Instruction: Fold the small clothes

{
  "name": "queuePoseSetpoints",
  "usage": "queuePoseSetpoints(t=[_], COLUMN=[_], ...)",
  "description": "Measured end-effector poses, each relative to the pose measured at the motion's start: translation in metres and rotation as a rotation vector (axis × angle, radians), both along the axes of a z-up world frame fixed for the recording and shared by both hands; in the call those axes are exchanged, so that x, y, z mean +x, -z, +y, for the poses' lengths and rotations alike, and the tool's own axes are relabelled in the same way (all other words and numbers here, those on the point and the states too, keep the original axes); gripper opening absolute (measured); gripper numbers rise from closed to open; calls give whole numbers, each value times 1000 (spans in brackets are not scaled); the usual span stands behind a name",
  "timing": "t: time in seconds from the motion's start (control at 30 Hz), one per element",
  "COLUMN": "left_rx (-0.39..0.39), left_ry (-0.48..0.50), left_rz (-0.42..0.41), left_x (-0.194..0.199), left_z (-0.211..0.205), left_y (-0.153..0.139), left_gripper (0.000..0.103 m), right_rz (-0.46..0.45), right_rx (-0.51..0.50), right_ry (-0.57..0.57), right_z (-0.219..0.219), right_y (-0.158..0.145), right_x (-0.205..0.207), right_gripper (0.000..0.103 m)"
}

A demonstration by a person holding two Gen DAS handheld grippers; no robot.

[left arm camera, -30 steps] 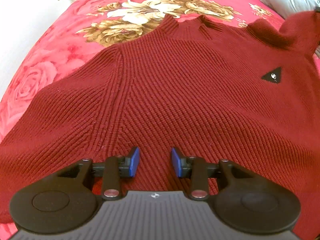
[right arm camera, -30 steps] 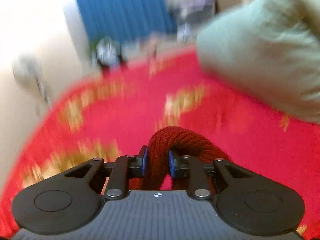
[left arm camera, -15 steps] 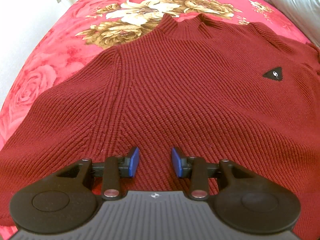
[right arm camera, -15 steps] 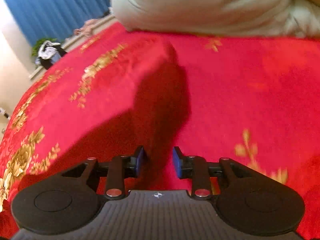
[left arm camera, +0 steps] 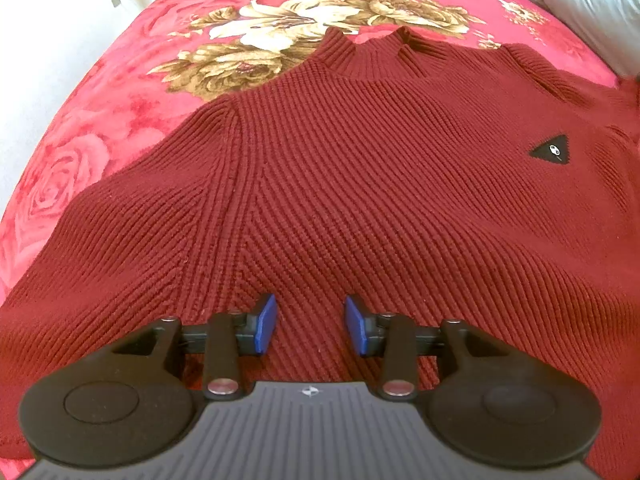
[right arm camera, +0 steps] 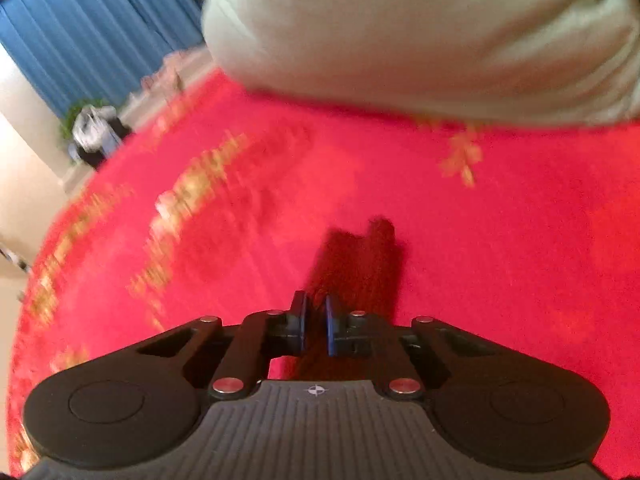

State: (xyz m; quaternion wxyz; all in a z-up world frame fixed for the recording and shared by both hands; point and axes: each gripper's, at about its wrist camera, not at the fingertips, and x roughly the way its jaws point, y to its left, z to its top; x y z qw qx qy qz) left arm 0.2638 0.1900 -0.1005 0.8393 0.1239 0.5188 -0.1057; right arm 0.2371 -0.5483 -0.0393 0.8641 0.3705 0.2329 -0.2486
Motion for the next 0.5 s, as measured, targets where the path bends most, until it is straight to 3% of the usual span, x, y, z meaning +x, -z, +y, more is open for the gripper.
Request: queuePoseSetpoints(t=[0.07,0.1,0.17,0.27,0.3,0.33,0.37,0.43,0.47,0.5], left_rx=[-2,-2,3,6,1,-6,-15,-31,-43,-56], left_ry=[-2,-3,-3,2,1,-3,-8,-15,-22,-32], left_rz=[0,1,-2,-8,-8,-8,-8,-13,-17,-19], left_x=[0,1,1,1,1,2,2,3,3,4], left_z=[0,0,-1,-1,0,1,3,6,8,10], left_y=[0,0,0,0,0,-1,-1,-4,-5,-7], left_gripper=[44,44,44,44,44,44,45,45,46,46], right_rz=[-172,-196,-82,158,194,170,128,43,16,10], right_rx=[-68,-149,-228,-67,-10,6,6,22,34,43], right_ry=[47,93,203,244,246,260,264,229,207,188], right_z=[3,6,0,-27,-31,-30,-26,-17,-14,-11], right_y=[-18,-22,-6,50,63,67,66,63,62,62], right_x=[-22,-31,-34,-31,-35,-42,-49,-59,-62,-63], right_gripper=[7,0,0,0,0,1,8,33,52,55])
